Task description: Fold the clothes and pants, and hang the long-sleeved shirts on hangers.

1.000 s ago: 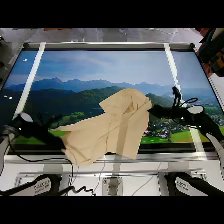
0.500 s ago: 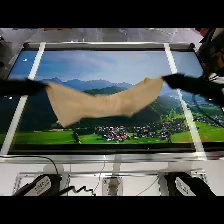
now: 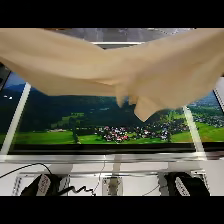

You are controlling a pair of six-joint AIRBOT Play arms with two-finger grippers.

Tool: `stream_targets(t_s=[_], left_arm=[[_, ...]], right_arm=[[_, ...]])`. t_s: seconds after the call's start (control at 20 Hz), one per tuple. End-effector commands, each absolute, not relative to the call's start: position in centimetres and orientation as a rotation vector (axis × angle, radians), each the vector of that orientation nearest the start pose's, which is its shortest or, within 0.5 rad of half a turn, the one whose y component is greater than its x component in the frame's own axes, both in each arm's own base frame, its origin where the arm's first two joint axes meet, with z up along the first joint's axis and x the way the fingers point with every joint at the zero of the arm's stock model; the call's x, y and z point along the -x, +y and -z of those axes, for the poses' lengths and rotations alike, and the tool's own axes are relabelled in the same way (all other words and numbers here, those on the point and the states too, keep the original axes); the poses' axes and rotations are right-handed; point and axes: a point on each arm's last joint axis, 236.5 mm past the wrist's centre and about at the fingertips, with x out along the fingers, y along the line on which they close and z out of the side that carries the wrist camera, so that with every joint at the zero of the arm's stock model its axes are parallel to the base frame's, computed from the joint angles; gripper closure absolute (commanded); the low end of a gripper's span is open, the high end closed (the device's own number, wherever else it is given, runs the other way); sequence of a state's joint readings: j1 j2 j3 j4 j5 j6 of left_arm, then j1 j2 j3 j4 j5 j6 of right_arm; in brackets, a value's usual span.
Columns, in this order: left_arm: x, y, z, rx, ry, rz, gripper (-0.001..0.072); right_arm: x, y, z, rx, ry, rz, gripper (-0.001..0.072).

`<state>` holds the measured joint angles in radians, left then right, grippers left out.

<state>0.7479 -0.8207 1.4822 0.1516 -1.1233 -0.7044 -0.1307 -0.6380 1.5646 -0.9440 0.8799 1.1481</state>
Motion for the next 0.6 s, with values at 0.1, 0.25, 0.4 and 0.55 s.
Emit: stream_targets(t_s=[0.1,0.25,0.4,0.55], left_arm=[[-28.4,5.4,-50.7,-0.060,-0.270,0.009,0.0696],[-31.1,7.6,-42.7,0.110,0.043,0.007,0.0697],[-34.3,5.8,-31.8,0.241,0.419,0.210,0.0697],[-39.5,3.6,-20.9,0.255,0.697,0.338,0.0696]], right_arm=[[-21.8,6.6,-52.0,-0.049,-0.201,-0.286,0.0699],[-29.4,5.6,-45.4,-0.137,0.078,-0.275,0.0699],[-37.7,5.8,-33.3,-0.215,0.498,-0.312,0.0698],[-43.7,6.0,-20.7,-0.310,0.857,-0.346,0.0697]])
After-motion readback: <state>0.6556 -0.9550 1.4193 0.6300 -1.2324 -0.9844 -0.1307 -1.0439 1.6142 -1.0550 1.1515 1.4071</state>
